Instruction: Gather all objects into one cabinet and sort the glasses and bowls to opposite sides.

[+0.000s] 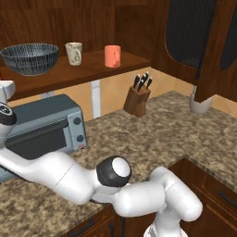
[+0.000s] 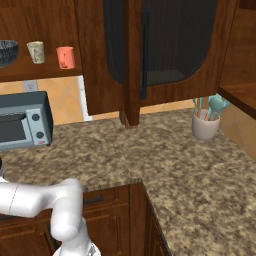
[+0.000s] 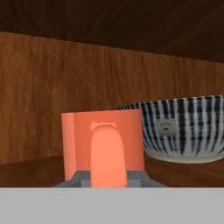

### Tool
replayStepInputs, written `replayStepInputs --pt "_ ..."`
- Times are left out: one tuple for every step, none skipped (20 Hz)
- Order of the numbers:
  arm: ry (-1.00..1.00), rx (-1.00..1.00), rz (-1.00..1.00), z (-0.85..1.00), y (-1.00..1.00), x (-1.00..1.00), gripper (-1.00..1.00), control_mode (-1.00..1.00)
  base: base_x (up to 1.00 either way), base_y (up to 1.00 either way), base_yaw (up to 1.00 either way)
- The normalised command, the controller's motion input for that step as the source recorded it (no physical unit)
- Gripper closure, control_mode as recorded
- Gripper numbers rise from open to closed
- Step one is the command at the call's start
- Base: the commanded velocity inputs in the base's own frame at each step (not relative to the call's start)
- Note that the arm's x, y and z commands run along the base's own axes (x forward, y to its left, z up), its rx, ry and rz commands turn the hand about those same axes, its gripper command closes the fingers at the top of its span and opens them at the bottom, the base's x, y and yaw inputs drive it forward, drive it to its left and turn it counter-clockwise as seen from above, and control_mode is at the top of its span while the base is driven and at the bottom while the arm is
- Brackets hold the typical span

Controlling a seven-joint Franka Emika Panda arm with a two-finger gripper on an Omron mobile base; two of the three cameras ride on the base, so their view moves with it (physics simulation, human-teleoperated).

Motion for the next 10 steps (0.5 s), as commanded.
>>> replayStepInputs --pt "0.0 0.03 0.04 0.16 0.0 -0.19 1.0 -1.0 0.0 0.0 0.0" --pt "0.0 0.05 0.07 0.32 0.0 -0.11 1.0 -1.0 0.0 0.0 0.0" --pt "0.0 0.08 0.08 0.43 0.0 -0.15 1.0 -1.0 0.0 0.0 0.0" --pt "0.0 0.09 0.09 0.39 -0.02 -0.26 1.0 -1.0 0.0 0.0 0.0" --pt "0.0 0.06 0.1 0.42 0.0 -0.22 1.0 -1.0 0.0 0.0 0.0" --pt "0.0 0.06 0.11 0.41 0.0 -0.22 1.0 -1.0 0.0 0.0 0.0" --pt "0.0 0.06 0.13 0.31 0.0 -0.32 1.0 -1.0 0.0 0.0 0.0" --pt "0.01 0.03 0.14 0.21 0.0 -0.31 1.0 -1.0 0.0 0.0 0.0" --pt "0.01 0.03 0.15 0.21 0.0 -0.38 1.0 -1.0 0.0 0.0 0.0" --pt "0.02 0.04 0.15 0.19 0.0 -0.43 1.0 -1.0 0.0 0.0 0.0"
